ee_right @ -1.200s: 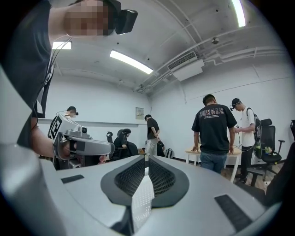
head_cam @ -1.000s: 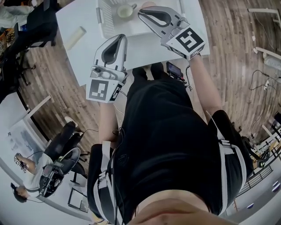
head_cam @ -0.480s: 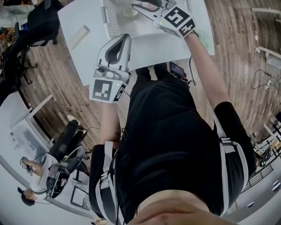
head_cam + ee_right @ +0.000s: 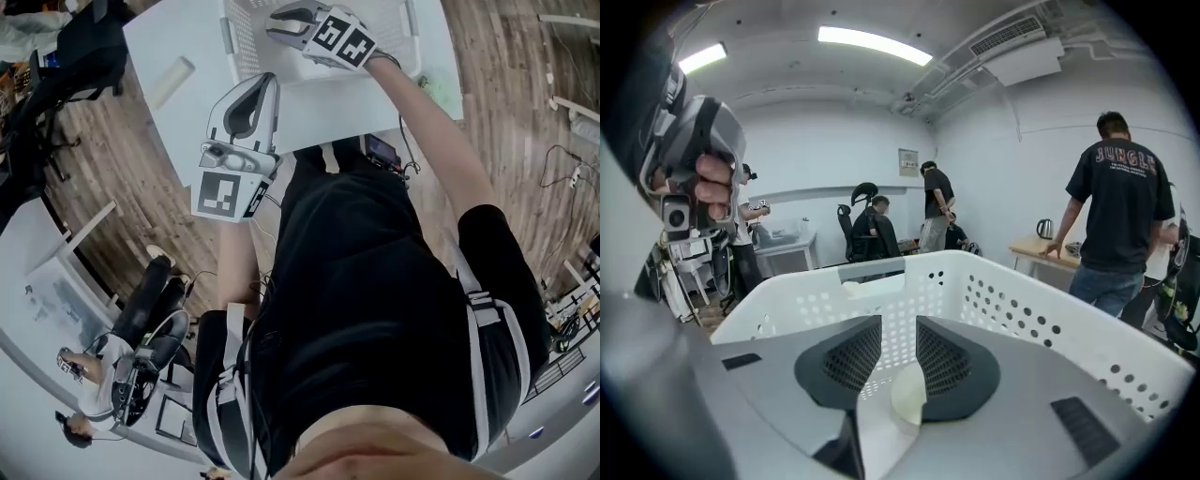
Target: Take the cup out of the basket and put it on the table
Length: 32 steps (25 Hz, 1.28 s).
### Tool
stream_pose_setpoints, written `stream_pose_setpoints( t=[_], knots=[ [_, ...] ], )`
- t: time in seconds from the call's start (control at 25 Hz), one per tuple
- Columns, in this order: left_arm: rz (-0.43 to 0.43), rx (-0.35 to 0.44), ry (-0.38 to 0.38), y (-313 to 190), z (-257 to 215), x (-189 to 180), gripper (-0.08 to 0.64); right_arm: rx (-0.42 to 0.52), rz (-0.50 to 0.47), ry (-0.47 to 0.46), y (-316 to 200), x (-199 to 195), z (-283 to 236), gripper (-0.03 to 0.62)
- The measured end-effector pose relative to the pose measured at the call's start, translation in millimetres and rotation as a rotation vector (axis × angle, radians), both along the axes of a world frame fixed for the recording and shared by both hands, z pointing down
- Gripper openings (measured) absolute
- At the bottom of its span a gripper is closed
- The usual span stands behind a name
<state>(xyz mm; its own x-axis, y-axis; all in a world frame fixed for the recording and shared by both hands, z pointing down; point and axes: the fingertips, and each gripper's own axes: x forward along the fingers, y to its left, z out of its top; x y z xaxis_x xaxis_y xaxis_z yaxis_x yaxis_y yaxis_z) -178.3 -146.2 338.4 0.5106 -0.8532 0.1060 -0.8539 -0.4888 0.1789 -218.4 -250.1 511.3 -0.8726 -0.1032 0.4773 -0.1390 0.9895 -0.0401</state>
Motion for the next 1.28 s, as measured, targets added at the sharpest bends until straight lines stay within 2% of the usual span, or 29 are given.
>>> stream_pose_setpoints(
  t=[0.16, 0.32, 0.64, 1.0, 1.12, 1.28],
  knots=[
    [-0.003, 0.002, -0.001, -3.7, -0.9, -2.1, 0.017, -0.037, -0.031, 0.013, 8.1, -6.7, 20.2, 0.107],
    [-0.010, 0.006, -0.002, -10.5, -0.8, -9.3, 0.018, -0.057, -0.033, 0.064, 7.3, -8.7, 41.4, 0.107],
    [-0.013, 0.004, 0.003, -17.9, 2.3, -15.3, 0.017, -0.031, -0.078, 0.195, 11.5, -2.8, 80.1, 0.107],
    [0.000, -0.007, 0.008, -22.8, 4.7, -13.9, 0.017, 0.008, -0.136, 0.299, 15.1, -4.4, 99.2, 0.106],
    [0.001, -0.009, 0.009, -23.4, 5.8, -12.6, 0.017, 0.023, -0.138, 0.305, 13.8, -3.1, 100.6, 0.049],
    [0.001, -0.007, 0.011, -24.5, 6.3, -11.9, 0.017, 0.028, -0.143, 0.303, 12.1, -2.0, 101.1, 0.035]
  ],
)
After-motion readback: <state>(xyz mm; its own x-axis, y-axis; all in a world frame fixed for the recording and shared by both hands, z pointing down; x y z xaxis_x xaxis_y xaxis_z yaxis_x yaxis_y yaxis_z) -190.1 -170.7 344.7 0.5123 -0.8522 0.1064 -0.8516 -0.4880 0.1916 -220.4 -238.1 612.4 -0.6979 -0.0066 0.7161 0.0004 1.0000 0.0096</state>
